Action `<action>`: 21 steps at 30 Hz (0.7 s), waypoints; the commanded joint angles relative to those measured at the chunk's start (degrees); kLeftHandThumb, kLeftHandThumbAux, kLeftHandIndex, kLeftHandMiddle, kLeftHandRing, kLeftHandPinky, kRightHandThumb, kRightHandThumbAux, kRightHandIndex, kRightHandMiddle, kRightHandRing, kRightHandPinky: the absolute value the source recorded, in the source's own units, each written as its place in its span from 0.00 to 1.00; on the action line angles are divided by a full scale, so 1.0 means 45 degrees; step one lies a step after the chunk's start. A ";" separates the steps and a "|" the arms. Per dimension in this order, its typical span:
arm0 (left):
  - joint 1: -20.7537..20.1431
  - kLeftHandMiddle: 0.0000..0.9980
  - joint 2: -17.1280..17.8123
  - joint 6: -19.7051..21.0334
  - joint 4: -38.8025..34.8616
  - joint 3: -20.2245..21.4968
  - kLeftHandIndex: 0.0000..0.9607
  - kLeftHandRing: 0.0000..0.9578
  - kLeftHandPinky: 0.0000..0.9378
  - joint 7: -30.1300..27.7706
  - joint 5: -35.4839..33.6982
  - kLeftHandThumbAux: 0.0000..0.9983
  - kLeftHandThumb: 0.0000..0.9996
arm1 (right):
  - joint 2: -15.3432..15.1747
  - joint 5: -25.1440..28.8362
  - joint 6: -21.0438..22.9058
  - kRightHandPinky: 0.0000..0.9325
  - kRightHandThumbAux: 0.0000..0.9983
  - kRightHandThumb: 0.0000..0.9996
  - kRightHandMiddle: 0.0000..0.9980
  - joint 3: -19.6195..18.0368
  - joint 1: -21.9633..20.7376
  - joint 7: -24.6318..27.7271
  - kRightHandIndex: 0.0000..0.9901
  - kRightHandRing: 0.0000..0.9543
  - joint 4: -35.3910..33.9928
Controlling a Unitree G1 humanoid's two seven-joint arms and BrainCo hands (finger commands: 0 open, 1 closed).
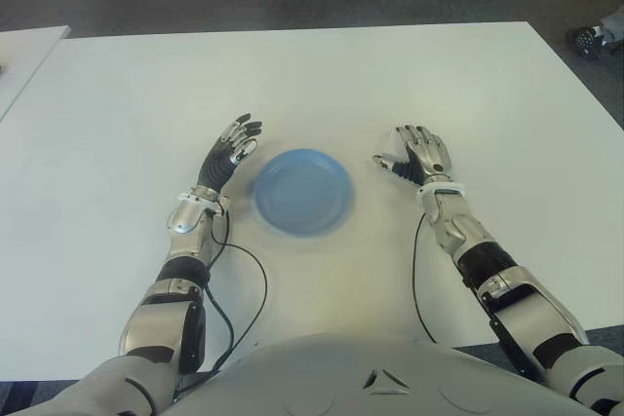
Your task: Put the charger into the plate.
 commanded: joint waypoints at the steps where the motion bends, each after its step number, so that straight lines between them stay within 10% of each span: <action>1: 0.0283 0.18 0.0051 0.0233 -0.0187 0.0074 0.07 0.17 0.15 -0.0184 -0.0115 0.46 0.00 | 0.0149 0.0242 -0.0097 0.00 0.12 0.36 0.00 0.0207 0.0412 0.0360 0.00 0.00 0.0591; 21: 0.0466 0.20 -0.0004 0.0515 -0.0670 0.0109 0.10 0.19 0.16 -0.0450 -0.0484 0.46 0.00 | 0.0099 0.0375 -0.0277 0.00 0.11 0.36 0.00 0.0270 0.0410 0.0396 0.00 0.00 0.0668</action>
